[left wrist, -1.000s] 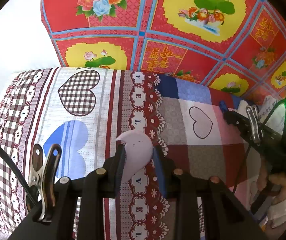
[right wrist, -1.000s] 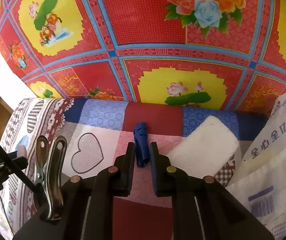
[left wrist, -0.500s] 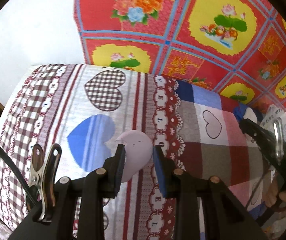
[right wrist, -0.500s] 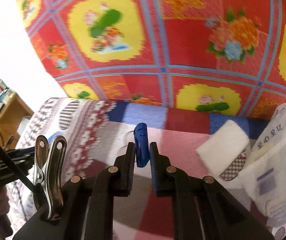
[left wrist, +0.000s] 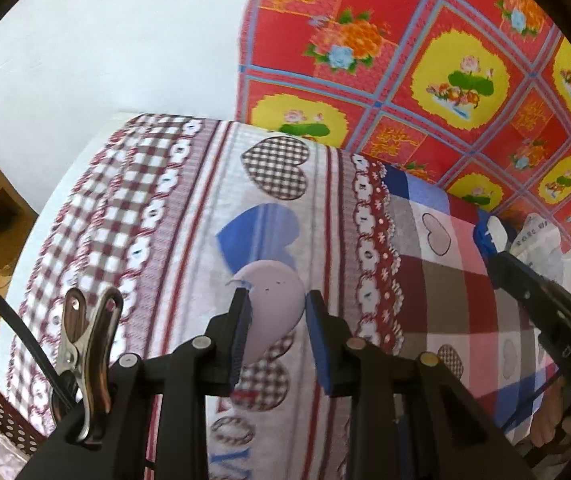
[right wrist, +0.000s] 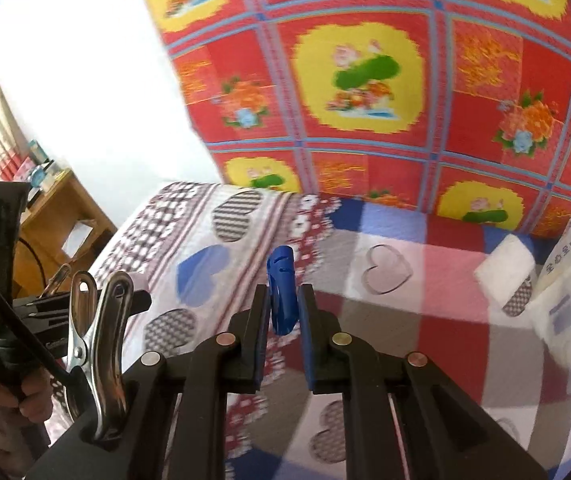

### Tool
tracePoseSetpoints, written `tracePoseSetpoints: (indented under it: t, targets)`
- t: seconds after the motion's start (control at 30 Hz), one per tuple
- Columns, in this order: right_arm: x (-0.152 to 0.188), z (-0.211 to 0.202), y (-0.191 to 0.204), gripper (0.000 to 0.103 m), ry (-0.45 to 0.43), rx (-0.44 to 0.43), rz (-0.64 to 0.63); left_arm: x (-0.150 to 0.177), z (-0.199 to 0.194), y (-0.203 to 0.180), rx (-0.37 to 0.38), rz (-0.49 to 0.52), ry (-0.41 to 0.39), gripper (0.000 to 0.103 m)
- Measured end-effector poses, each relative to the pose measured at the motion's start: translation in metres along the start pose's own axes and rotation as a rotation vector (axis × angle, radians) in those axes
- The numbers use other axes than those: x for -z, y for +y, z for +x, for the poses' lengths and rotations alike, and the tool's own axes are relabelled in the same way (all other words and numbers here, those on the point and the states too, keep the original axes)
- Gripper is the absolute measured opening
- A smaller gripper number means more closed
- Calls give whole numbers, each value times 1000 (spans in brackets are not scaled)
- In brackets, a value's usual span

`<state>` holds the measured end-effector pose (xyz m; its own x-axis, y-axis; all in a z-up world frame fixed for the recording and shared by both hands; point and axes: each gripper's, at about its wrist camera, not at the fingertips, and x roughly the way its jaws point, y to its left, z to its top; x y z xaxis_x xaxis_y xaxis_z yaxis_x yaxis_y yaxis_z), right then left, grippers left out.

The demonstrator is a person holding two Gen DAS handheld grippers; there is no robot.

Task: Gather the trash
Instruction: 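Carry the white crescent object and blue item with both grippers over the red bucket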

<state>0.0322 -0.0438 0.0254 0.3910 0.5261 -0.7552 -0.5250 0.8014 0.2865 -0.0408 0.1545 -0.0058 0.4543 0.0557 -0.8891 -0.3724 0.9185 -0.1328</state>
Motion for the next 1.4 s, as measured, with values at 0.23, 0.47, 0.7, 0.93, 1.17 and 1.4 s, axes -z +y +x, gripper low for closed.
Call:
tracePoseSetpoints:
  t: [0.23, 0.47, 0.7, 0.93, 1.17, 1.4]
  targets:
    - [14, -10, 54, 15, -6, -8, -19, 25, -27, 42, -3, -10, -8, 30]
    - [25, -15, 113, 15, -19, -25, -44, 41, -56, 86, -13, -21, -35, 30]
    - [31, -8, 164, 15, -26, -68, -69, 54, -83, 134, -41, -43, -64, 30]
    - [30, 12, 212, 15, -7, -138, -122, 68, -104, 185, -108, -107, -84, 30]
    - [22, 37, 258, 15, 33, -246, -228, 71, -116, 226, -181, -194, -102, 30]
    - [11, 66, 300, 15, 91, -357, -335, 65, -117, 262, -252, -297, -106, 30]
